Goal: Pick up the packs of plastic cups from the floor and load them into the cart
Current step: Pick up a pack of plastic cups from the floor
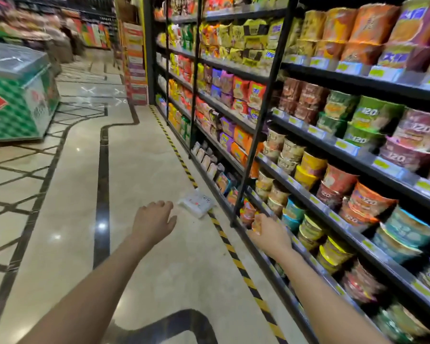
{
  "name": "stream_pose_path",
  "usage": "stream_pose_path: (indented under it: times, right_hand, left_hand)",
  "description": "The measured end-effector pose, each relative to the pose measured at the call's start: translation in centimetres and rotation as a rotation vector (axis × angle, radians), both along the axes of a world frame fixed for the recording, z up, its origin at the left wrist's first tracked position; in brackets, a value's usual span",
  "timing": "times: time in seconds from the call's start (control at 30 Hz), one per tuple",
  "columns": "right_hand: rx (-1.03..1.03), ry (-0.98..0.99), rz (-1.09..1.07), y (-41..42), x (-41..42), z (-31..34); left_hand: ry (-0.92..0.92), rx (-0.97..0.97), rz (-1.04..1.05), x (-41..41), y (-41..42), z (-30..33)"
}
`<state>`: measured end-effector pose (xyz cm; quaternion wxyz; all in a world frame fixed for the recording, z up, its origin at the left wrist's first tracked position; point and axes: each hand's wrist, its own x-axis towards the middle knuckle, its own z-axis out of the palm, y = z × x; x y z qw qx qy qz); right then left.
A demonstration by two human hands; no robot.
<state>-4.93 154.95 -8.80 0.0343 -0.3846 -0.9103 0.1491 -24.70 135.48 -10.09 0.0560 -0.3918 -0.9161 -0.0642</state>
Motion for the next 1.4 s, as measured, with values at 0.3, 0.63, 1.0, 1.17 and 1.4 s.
stream_pose_path:
  times: [0.3, 0.63, 1.0, 1.17, 1.4]
  right_hand:
    - [-0.106, -0.002, 0.033, 10.7, -17.5, -1.6]
    - [-0.201, -0.069, 0.007, 17.6, -36.1, -5.4]
    - [-0.301, -0.052, -0.156, 25.3, -53.8, -12.7]
    - [-0.390, -0.049, -0.251, 29.9, -59.2, -16.8]
    - [-0.467, -0.097, -0.342, 37.7, -65.0, -25.7]
  left_hand:
    - [-0.088, 0.085, 0.061, -16.2, 10.2, -1.6]
    - [-0.166, 0.061, 0.080, -33.8, 17.1, -6.2]
    - [-0.294, -0.047, -0.025, -53.8, 27.2, -12.5]
    - [-0.363, -0.110, -0.056, -59.4, 32.6, -16.8]
    - [-0.473, -0.201, -0.086, -65.6, 41.7, -26.7]
